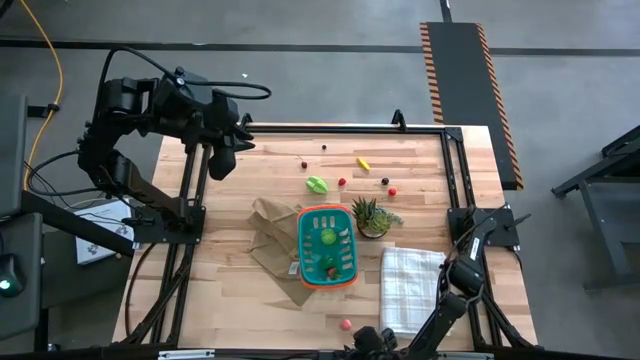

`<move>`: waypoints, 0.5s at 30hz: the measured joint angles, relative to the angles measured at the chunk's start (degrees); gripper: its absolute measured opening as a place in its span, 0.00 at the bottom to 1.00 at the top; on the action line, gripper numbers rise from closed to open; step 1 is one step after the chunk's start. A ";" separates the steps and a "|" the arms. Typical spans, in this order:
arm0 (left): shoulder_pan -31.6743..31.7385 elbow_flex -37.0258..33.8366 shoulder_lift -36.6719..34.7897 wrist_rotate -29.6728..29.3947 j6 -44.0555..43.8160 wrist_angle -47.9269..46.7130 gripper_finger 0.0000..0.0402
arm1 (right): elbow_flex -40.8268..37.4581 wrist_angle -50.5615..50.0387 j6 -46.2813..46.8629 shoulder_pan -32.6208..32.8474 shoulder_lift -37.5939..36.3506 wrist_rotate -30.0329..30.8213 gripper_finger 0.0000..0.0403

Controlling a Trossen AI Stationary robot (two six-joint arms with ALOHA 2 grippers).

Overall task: Pick and placing Produce into tupperware
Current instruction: Put the pink peach into the green basket

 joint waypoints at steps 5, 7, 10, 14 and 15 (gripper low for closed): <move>-0.02 0.00 0.02 0.00 -2.24 -0.02 0.20 | 2.74 -0.92 -1.89 -1.16 0.00 -0.45 0.41; -0.02 0.00 0.02 -0.28 -2.91 -0.02 0.20 | 3.84 -1.86 -3.39 -1.59 -0.02 -0.47 0.41; -0.02 0.00 0.03 -1.24 -2.95 0.00 0.20 | 5.44 -4.64 -3.59 -2.08 -0.02 -0.66 0.41; -0.02 0.00 0.16 -2.10 -3.13 -0.01 0.20 | 5.88 -7.15 -3.44 -2.46 -0.24 -1.87 0.41; -0.02 0.00 0.17 -2.20 -3.13 -0.02 0.20 | 5.86 -7.50 -3.43 -2.48 -0.24 -2.62 0.41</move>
